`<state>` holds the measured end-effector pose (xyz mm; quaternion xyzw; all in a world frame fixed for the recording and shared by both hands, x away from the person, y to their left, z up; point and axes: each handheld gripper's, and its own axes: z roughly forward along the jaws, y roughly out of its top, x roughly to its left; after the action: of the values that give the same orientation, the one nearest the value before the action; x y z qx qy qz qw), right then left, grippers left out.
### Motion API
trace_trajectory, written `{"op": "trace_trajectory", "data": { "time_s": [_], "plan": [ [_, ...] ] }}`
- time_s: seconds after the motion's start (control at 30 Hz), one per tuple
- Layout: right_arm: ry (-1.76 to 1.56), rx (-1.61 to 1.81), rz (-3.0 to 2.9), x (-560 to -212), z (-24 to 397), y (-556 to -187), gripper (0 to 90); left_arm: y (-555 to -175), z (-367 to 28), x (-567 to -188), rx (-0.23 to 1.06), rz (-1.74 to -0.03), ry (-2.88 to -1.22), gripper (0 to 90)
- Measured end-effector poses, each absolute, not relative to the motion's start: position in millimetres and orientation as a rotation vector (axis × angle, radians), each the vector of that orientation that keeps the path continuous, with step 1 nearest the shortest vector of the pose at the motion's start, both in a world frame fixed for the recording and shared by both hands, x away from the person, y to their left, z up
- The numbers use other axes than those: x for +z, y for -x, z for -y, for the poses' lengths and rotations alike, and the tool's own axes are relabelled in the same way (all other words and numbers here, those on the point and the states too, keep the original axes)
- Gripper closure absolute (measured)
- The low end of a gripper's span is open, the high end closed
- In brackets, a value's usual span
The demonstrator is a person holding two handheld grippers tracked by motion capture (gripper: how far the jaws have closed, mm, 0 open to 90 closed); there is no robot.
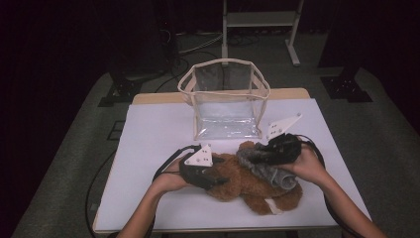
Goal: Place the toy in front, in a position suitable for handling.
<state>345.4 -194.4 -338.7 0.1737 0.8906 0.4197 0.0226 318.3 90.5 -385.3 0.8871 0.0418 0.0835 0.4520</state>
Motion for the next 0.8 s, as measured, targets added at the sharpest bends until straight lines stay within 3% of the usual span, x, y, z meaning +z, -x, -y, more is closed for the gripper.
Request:
{"op": "trace_trajectory", "data": {
  "time_s": [0.13, 0.27, 0.4, 0.6, 0.8],
  "plan": [
    [-0.57, 1.292, -2.75, -342, 199, -351, 78.0, -319, -93, -384, 0.195, -0.092, -2.188, 37.2],
    [-0.576, 1.278, -2.791, -363, 195, -342, 78.1, -320, -95, -380, 0.202, -0.102, -2.16, 29.3],
    [-0.552, 1.308, -2.792, -360, 201, -332, 78.1, -317, -89, -386, 0.168, -0.071, -2.195, 36.8],
    [-0.537, 1.326, -2.763, -343, 192, -348, 78.0, -313, -89, -386, 0.188, -0.053, -2.22, 38.4],
    [-0.521, 1.332, -2.806, -367, 188, -331, 78.4, -317, -95, -375, 0.191, -0.075, -2.165, 23.8]
  ]
}}
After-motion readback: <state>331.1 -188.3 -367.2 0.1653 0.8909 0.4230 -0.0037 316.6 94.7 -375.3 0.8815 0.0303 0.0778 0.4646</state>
